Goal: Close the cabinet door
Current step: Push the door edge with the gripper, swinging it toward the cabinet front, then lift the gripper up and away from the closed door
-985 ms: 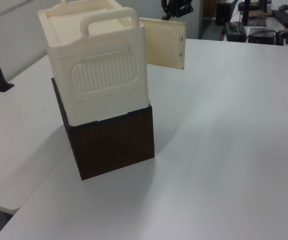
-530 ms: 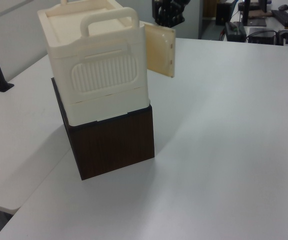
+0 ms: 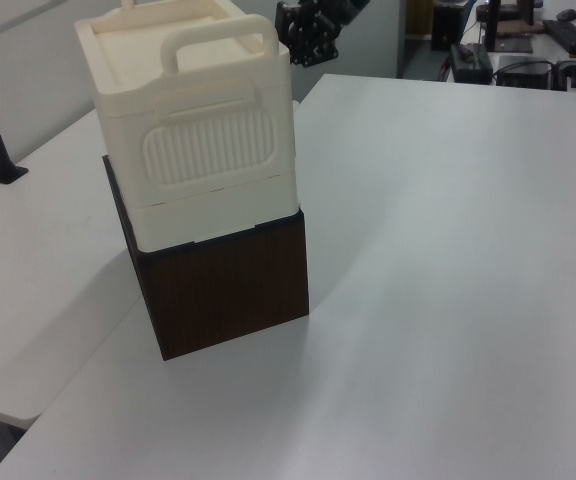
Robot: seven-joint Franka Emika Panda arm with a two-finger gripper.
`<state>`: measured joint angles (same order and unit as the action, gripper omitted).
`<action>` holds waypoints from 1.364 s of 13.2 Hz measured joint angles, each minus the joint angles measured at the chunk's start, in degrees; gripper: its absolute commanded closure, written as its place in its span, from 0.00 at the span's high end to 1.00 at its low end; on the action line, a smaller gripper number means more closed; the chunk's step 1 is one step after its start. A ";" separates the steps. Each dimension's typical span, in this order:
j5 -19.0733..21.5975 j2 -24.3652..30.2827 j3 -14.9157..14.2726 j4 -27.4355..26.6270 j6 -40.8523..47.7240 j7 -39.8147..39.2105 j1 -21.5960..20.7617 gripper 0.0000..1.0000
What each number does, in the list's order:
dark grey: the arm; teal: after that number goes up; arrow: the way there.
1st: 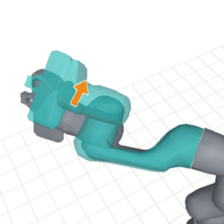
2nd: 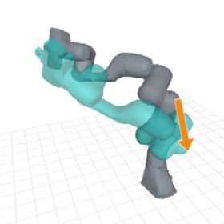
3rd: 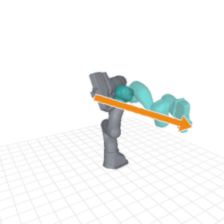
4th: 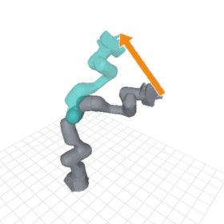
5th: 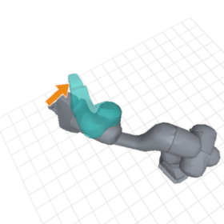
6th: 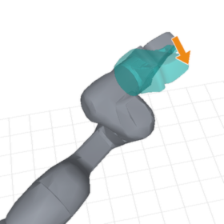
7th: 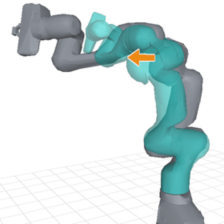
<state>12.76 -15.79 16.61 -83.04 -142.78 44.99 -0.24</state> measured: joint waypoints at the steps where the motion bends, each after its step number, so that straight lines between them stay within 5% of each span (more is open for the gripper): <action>1: -0.59 -0.31 0.00 0.00 -1.19 0.00 -0.16 0.00; 9: -4.33 1.72 -0.10 -0.76 0.45 -4.49 1.68 0.00; 14: -8.55 9.21 -0.54 -2.11 27.32 -13.59 7.26 0.05; 15: -10.79 10.43 -0.73 -2.15 32.05 -14.29 7.67 0.23; 16: -12.81 11.32 -1.08 -2.24 36.20 -14.84 7.68 0.64; 18: -14.46 12.75 -2.76 -2.62 43.28 -17.85 7.46 0.94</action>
<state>-1.70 -3.04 13.86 -85.66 -99.50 27.14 7.22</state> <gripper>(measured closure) 0.925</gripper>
